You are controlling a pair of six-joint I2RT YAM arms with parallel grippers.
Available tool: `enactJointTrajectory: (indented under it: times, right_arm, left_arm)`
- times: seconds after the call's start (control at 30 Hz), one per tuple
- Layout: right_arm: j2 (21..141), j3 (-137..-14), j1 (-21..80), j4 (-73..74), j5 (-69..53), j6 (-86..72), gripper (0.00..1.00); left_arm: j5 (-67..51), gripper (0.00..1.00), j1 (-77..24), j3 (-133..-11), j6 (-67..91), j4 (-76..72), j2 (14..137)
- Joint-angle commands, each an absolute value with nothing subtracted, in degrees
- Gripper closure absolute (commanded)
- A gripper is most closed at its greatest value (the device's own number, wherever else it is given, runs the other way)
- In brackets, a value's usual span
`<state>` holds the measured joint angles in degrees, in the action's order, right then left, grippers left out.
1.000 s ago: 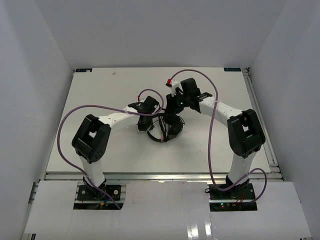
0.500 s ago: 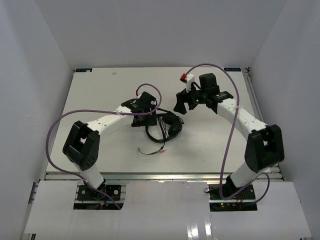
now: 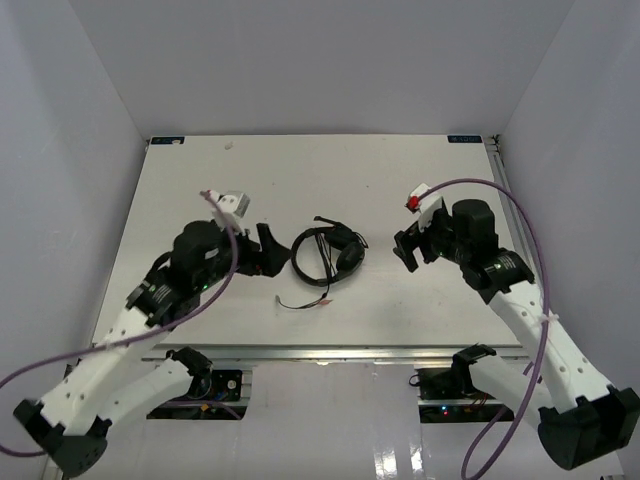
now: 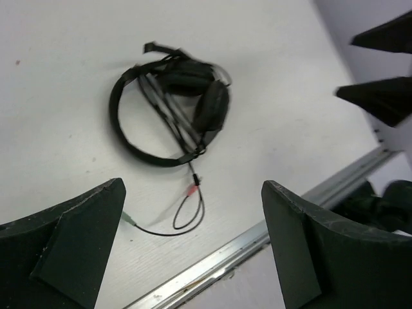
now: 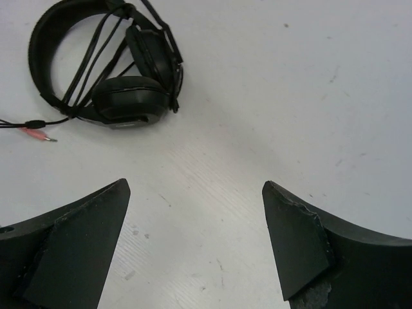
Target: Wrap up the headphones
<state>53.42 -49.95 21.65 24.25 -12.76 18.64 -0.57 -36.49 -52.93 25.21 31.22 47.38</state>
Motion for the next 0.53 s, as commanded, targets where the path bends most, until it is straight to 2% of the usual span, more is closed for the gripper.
enactJointTrajectory:
  times: [0.0,0.17,0.5]
  right_arm:
    - [48.11,-48.48,20.36,24.31,-2.56,18.58,0.1]
    - [44.76,-48.15,18.84,26.93,1.63,20.56,0.1]
    - [41.64,-46.56,18.04,24.79,0.59,21.96,0.1]
  left_arm:
    - [-10.11,0.02,-36.39,-47.2,23.7,28.35,33.6]
    - [-13.34,0.02,-36.39,-44.23,25.16,29.75,26.09]
    - [-12.99,0.02,-36.39,-42.76,27.7,33.86,23.79]
